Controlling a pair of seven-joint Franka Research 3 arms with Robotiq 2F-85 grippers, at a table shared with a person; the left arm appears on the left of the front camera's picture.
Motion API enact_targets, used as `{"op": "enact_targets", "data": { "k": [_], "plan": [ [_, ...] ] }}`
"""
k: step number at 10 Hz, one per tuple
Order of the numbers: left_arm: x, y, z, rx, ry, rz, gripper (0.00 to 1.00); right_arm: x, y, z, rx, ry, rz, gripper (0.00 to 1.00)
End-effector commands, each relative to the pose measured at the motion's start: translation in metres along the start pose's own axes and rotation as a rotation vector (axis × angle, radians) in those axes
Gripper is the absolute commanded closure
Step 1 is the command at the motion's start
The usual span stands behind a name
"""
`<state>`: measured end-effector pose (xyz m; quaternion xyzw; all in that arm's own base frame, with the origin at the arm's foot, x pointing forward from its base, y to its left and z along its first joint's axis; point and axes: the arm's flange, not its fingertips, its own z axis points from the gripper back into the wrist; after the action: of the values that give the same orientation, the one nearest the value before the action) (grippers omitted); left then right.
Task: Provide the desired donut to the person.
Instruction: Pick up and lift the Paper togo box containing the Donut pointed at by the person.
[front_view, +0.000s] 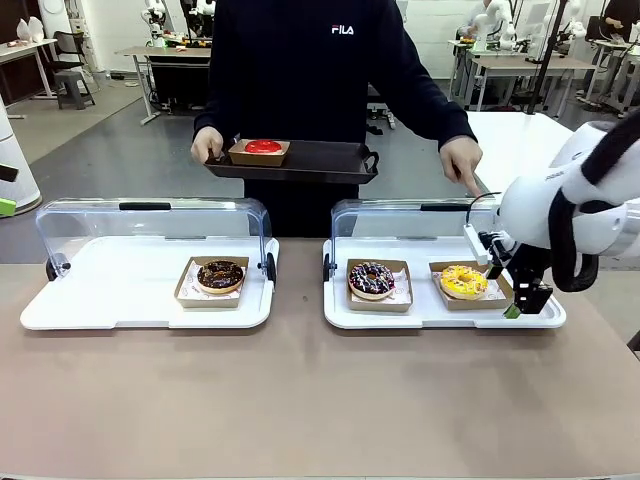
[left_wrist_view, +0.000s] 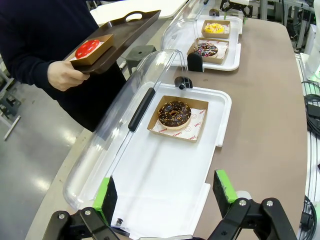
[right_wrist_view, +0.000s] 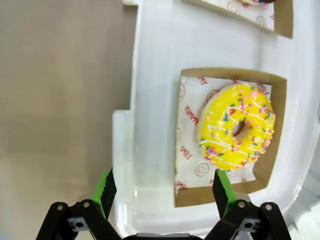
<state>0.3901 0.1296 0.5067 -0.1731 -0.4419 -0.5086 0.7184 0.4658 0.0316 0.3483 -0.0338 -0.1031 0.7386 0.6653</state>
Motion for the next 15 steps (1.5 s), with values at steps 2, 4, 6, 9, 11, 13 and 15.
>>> {"op": "enact_targets", "data": {
  "k": [2, 4, 6, 9, 11, 13, 15],
  "plan": [
    [-0.001, -0.001, 0.000, 0.012, -0.017, -0.003, 0.00, -0.011, -0.020, -0.006, 0.002, 0.010, 0.010, 0.00],
    [-0.001, -0.001, 0.000, 0.012, -0.017, -0.003, 0.00, -0.013, -0.023, -0.009, -0.016, 0.015, 0.012, 0.00],
    [-0.001, -0.001, 0.000, 0.012, -0.017, -0.003, 0.00, -0.015, -0.027, -0.017, -0.004, 0.035, 0.000, 0.00],
    [-0.001, -0.001, 0.000, 0.012, -0.017, -0.003, 0.00, -0.020, -0.027, -0.022, 0.007, 0.021, -0.022, 0.00],
    [-0.001, -0.001, 0.000, 0.012, -0.017, -0.003, 0.00, -0.022, -0.028, -0.023, 0.011, 0.032, -0.027, 0.51],
    [-0.001, -0.001, 0.000, 0.012, -0.017, -0.003, 0.00, -0.022, -0.029, -0.023, 0.018, 0.023, -0.016, 1.00],
    [-0.001, -0.001, 0.000, 0.012, -0.017, -0.003, 0.00, -0.020, -0.030, -0.025, 0.018, 0.044, -0.003, 1.00]
  ]
}}
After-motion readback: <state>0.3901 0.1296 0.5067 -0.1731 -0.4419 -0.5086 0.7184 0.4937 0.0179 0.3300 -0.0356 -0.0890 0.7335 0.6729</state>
